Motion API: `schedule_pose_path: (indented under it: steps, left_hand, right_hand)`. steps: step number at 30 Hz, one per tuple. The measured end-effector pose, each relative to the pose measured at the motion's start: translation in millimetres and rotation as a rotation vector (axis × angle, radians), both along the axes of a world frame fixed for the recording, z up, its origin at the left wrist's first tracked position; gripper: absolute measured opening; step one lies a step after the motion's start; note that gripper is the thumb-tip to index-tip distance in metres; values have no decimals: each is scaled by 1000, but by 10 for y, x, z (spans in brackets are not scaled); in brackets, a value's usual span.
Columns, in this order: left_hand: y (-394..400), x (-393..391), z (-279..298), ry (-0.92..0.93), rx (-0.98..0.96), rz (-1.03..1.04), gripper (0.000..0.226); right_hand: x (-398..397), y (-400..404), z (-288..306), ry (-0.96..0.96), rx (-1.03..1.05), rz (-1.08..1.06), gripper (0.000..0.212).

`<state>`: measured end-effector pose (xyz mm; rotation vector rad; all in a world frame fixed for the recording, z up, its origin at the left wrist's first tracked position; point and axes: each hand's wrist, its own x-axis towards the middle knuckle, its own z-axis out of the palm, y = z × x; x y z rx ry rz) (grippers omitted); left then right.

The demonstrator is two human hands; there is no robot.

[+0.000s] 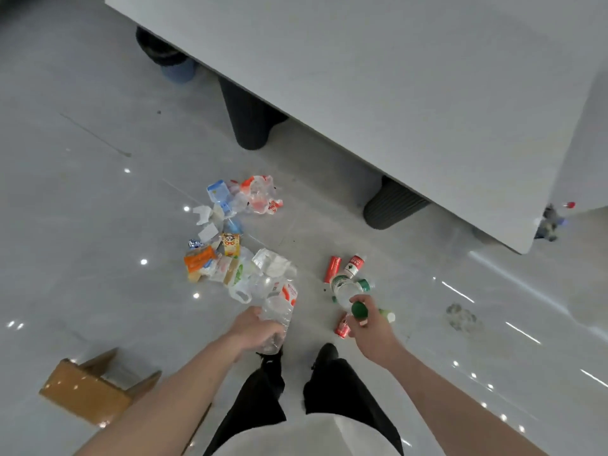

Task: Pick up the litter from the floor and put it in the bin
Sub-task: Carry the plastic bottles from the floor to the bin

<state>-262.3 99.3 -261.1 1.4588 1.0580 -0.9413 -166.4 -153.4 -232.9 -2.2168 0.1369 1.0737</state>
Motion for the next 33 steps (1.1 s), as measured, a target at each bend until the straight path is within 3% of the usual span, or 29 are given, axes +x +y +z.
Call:
schedule_pose_path:
  steps: [10, 14, 19, 24, 30, 33]
  left_hand:
    - [-1589, 510, 674, -226, 117, -86, 67]
    - [-2456, 840, 862, -303, 164, -127, 53]
    - [-3467, 1045, 1070, -344, 220, -33, 43]
    - [-4145, 1204, 1174, -378, 140, 52, 59]
    - [-4941, 1614, 1174, -380, -79, 199, 46]
    - [-5321, 1958, 1087, -357, -96, 202, 66]
  right_hand:
    - [-407, -2210, 666, -63, -142, -183, 28]
    - [-308, -3180, 712, -107, -146, -150, 29]
    - [-13, -4176, 817, -149, -90, -85, 28]
    - [333, -4883, 997, -187, -45, -92, 29]
    - [776, -5418, 1025, -162, -20, -98, 25]
    - [1097, -5658, 997, -153, -18, -54, 25]
